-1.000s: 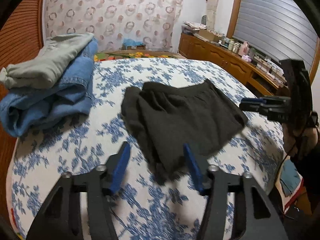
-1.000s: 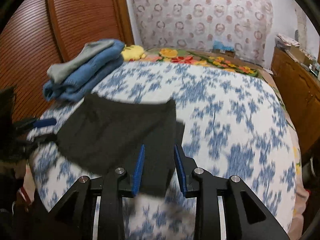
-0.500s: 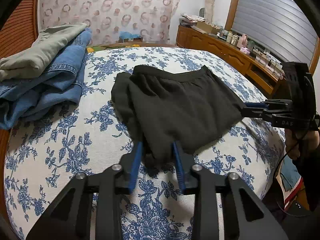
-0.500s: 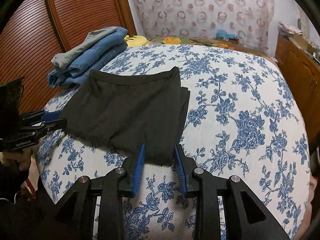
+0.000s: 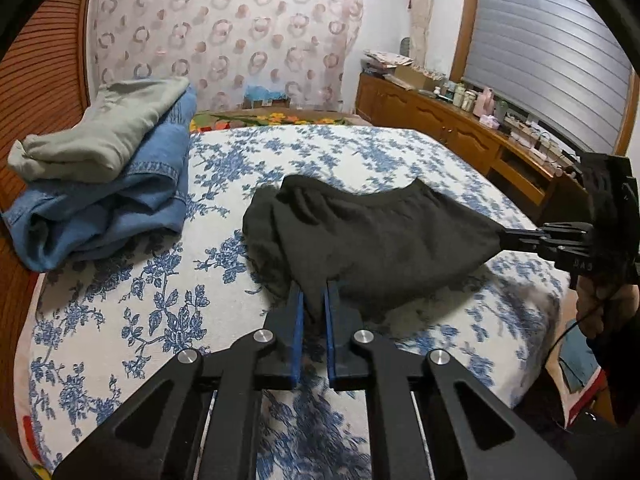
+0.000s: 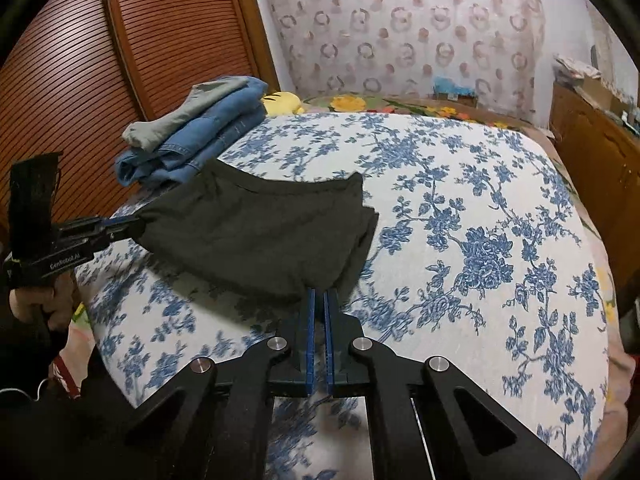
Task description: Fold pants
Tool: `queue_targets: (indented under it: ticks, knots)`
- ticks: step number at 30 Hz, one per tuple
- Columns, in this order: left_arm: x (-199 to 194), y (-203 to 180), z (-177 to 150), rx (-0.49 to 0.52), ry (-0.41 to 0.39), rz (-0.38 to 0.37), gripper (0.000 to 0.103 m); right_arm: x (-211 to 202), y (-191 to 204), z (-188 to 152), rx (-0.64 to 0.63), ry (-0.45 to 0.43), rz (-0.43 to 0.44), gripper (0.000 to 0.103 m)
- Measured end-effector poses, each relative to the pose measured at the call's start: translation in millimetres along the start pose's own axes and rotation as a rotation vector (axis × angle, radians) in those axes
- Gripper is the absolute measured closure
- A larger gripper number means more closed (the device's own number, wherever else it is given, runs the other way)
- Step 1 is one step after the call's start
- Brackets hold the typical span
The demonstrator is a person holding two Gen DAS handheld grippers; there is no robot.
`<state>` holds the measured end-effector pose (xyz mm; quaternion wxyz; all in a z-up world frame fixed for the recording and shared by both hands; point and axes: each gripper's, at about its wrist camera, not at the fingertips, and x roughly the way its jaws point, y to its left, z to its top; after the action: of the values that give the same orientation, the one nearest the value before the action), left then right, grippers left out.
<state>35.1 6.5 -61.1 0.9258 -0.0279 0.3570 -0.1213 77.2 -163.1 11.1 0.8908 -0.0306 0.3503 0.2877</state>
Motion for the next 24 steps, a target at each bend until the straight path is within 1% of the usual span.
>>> queue_targets:
  ticks: [6, 10, 16, 20, 24]
  knots:
    - [-22.9, -11.6, -8.8, 0.044, -0.004, -0.020, 0.093, -24.4, 5.4, -9.8, 0.017, -0.006, 0.006, 0.099]
    - [-31.7, -16.0, -18.7, 0.045, 0.009, -0.032, 0.093, -37.7, 12.1, -20.5, 0.018, -0.007, -0.014, 0.099]
    - [-43.3, -21.1, -27.4, 0.063, 0.026, -0.025, 0.093, -54.8, 21.3, -27.8, 0.023, -0.017, -0.002, 0.099]
    - [-45.9, -25.4, -29.1, 0.076, 0.032, -0.020, 0.093, -57.7, 24.0, -31.0, 0.023, -0.014, -0.005, 0.099]
    - [-40.4, -28.3, -31.5, 0.085, 0.053, -0.014, 0.093, -52.0, 22.2, -35.0, 0.033, 0.009, -0.004, 0.099]
